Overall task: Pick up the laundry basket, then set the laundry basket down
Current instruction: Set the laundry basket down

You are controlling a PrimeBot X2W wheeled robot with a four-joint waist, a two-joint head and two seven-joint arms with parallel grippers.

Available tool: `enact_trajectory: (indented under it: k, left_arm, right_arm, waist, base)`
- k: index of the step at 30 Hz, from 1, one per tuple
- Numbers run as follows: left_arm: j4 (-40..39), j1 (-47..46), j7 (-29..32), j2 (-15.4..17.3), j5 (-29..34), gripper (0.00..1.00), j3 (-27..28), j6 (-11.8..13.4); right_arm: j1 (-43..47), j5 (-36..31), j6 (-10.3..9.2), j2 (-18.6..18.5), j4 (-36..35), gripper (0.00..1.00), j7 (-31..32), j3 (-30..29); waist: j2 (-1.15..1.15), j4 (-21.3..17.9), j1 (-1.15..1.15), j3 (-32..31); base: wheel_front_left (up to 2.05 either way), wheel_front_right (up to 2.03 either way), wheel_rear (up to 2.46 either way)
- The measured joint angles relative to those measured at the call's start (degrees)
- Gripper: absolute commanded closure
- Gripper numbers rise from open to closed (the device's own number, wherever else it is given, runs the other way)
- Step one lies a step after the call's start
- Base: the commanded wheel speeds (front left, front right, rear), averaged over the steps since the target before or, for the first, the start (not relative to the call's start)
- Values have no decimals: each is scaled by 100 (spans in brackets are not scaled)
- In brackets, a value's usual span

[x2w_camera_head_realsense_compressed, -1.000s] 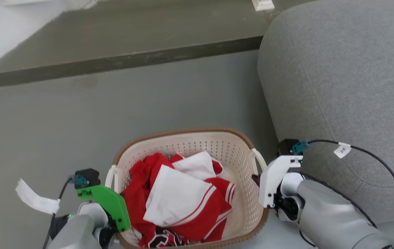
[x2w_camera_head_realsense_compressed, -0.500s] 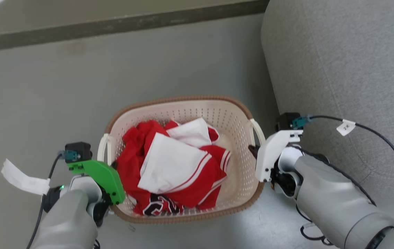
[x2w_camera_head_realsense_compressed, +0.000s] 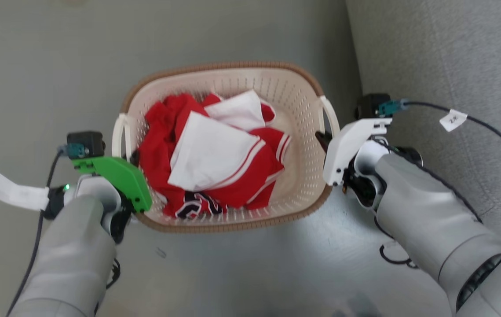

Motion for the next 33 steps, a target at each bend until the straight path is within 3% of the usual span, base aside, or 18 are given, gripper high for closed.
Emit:
enact_trajectory:
  k: [33]
  left_arm:
    - [-68, -1255, -582, 71, 158, 100, 31, 59]
  right_arm:
    - [-1135, -140, 51, -65, 51, 100, -689, -71]
  waist:
    - [0, 181, 1, 2156]
  base:
    - [0, 0, 0]
